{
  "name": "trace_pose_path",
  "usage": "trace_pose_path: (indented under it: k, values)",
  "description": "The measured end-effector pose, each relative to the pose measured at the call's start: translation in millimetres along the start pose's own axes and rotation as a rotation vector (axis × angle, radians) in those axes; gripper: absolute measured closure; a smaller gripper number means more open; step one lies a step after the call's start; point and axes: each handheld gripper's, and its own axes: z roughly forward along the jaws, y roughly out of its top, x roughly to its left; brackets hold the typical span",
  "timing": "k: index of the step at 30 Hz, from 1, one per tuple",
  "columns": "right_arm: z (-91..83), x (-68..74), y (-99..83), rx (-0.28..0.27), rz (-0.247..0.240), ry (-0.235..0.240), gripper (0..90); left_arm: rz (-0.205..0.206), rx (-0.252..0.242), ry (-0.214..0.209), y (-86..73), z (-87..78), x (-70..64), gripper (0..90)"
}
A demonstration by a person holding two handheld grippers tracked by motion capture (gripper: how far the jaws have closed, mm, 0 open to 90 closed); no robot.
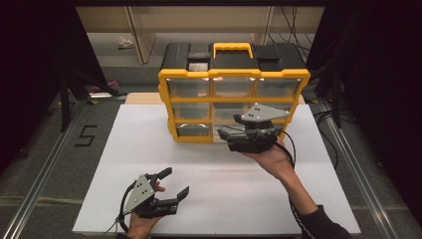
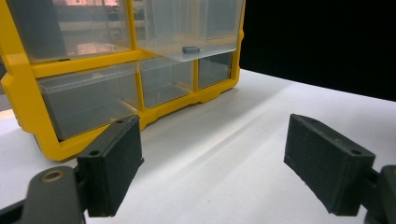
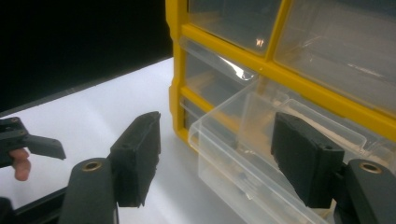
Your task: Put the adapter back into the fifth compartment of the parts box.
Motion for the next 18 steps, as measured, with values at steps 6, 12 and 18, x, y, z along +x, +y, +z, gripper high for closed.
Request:
trace_pose_path:
  k: [6, 12, 18]
  values:
    - [-4.5, 3.5, -2.7, -0.014, 0.002, 0.008, 32.3, -0.002, -0.001, 0.001, 0.0, 0.1, 0.1, 18.5]
    - [-9.8, 5.9, -9.3, -0.033, 0.011, 0.02, 31.3, -0.002, -0.002, 0.0, -0.1, -0.1, 0.1, 18.5]
    - [-13.8, 9.3, -17.0, -0.051, 0.029, 0.028, 30.1, -0.004, -0.001, 0.0, -0.2, 0.3, -0.4, 18.5]
